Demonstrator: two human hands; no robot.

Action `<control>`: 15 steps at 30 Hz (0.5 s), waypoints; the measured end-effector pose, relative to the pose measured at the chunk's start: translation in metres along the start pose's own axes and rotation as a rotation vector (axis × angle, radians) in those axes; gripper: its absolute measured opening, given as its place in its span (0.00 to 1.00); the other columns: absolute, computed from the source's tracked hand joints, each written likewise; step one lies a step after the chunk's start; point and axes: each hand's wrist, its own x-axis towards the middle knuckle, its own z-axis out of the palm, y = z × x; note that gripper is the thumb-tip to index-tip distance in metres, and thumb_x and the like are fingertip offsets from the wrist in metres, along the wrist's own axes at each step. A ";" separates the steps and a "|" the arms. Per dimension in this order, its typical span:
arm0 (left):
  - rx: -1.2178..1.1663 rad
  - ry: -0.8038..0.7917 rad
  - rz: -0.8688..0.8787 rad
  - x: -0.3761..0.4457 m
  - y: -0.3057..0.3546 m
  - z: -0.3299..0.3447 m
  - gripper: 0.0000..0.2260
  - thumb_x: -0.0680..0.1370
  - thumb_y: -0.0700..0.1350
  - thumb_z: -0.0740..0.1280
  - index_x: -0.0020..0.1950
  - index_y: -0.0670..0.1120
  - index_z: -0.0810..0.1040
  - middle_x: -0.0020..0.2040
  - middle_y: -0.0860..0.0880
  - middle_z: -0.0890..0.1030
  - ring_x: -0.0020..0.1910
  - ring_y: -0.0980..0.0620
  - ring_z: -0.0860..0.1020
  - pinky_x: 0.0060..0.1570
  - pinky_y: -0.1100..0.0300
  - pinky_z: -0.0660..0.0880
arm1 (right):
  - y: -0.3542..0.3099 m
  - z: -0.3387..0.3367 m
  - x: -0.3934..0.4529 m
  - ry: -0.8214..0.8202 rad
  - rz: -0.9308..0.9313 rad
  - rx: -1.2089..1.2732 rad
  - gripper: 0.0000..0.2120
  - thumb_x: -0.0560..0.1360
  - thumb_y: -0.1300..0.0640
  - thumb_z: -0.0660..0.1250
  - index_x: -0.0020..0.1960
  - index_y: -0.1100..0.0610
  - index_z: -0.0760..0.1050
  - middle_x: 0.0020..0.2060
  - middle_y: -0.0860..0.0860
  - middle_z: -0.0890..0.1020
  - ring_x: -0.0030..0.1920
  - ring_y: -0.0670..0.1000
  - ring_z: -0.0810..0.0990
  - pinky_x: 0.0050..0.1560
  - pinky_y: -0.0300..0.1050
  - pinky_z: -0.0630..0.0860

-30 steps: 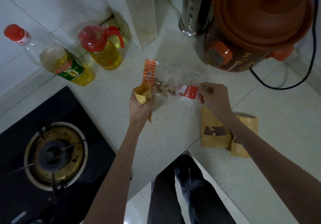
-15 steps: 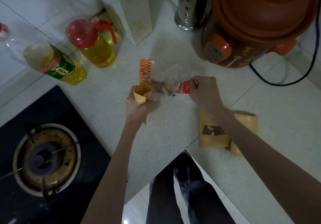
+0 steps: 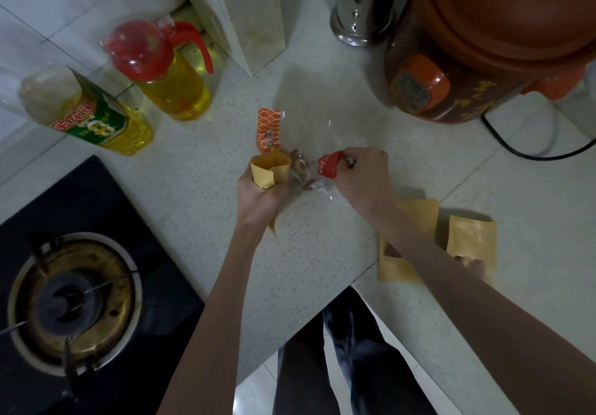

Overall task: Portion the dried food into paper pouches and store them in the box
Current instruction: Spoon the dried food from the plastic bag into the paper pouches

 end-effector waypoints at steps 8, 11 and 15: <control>-0.027 0.029 -0.066 0.005 -0.003 -0.004 0.10 0.65 0.38 0.68 0.44 0.49 0.78 0.33 0.54 0.79 0.33 0.56 0.78 0.31 0.63 0.75 | 0.013 0.031 -0.005 0.216 0.256 0.269 0.09 0.67 0.66 0.59 0.29 0.62 0.73 0.24 0.52 0.72 0.28 0.51 0.72 0.29 0.46 0.70; -0.023 0.039 -0.068 0.006 -0.006 -0.009 0.11 0.69 0.33 0.68 0.43 0.49 0.78 0.31 0.57 0.79 0.31 0.61 0.77 0.31 0.63 0.75 | 0.015 0.033 0.002 0.305 0.325 0.328 0.11 0.70 0.69 0.60 0.34 0.57 0.74 0.31 0.51 0.77 0.35 0.50 0.77 0.37 0.45 0.76; 0.014 0.017 -0.043 0.004 -0.004 -0.006 0.12 0.68 0.31 0.67 0.39 0.49 0.77 0.28 0.58 0.78 0.29 0.61 0.76 0.29 0.64 0.73 | 0.012 0.035 0.008 0.263 0.193 0.248 0.09 0.68 0.68 0.59 0.31 0.65 0.75 0.27 0.58 0.77 0.30 0.55 0.75 0.33 0.49 0.74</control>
